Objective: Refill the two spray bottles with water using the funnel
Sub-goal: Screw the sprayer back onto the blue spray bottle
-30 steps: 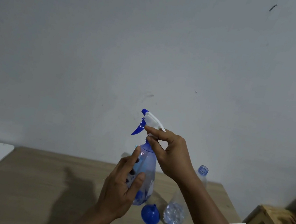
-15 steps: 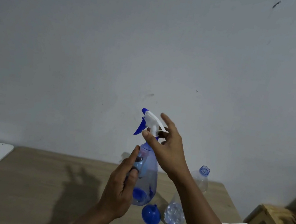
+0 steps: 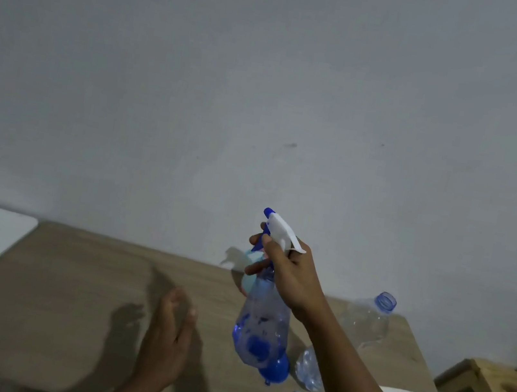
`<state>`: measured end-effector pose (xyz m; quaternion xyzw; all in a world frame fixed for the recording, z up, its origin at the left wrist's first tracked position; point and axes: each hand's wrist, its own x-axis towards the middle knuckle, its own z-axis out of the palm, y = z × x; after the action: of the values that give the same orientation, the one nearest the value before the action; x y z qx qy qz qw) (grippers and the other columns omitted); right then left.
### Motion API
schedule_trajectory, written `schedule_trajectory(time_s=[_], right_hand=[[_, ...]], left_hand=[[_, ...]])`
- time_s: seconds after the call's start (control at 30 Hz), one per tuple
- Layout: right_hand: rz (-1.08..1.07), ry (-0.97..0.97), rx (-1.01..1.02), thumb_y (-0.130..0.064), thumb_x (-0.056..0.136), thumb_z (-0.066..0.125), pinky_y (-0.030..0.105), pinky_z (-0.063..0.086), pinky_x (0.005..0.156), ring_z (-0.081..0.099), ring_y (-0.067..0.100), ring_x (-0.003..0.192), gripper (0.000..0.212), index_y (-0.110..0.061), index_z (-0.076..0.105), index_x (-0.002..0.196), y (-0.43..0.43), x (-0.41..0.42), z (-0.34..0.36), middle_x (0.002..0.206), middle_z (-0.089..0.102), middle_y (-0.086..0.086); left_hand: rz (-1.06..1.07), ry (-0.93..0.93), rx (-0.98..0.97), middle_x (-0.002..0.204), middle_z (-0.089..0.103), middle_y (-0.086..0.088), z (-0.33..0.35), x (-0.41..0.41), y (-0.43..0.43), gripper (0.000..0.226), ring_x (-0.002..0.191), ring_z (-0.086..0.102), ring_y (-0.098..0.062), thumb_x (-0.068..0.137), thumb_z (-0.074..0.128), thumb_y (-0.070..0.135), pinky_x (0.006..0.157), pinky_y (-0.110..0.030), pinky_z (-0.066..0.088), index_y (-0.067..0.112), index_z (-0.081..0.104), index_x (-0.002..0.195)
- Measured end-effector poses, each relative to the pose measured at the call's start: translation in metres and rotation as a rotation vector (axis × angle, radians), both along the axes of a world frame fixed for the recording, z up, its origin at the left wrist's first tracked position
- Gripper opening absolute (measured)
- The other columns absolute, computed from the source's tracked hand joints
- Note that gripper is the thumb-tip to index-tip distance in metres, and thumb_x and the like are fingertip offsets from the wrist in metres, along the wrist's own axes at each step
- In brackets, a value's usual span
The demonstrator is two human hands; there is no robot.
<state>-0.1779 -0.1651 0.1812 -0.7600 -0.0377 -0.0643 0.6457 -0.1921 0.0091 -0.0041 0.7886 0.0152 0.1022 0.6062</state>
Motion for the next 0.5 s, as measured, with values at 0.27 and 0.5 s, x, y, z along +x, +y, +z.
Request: schedule_trajectory(time_s=[0.27,0.5], right_hand=[[0.026,0.25,-0.289,-0.041,0.105,0.041,0.036,0.058,0.061,0.072,0.036,0.062,0.036,-0.016,0.06,0.12,-0.005,0.018,-0.08,0.105,0.071,0.009],[0.119,0.631,-0.547,-0.055,0.102,0.036,0.022,0.053,0.056,0.072,0.028,0.057,0.066,0.004,0.066,0.094,-0.01,0.018,-0.139,0.075,0.072,0.019]], left_hand=[[-0.197,0.719,0.791,0.162,-0.026,0.005,-0.122,0.013,0.074,0.111,0.147,-0.026,-0.03,0.075,0.04,0.085,0.113,-0.064,-0.006,0.028,-0.013,0.154],[-0.371,0.841,0.846,0.151,-0.045,0.003,-0.113,0.015,0.078,0.119,0.14,-0.04,-0.033,0.073,0.04,0.088,0.109,-0.068,-0.017,0.025,-0.028,0.149]])
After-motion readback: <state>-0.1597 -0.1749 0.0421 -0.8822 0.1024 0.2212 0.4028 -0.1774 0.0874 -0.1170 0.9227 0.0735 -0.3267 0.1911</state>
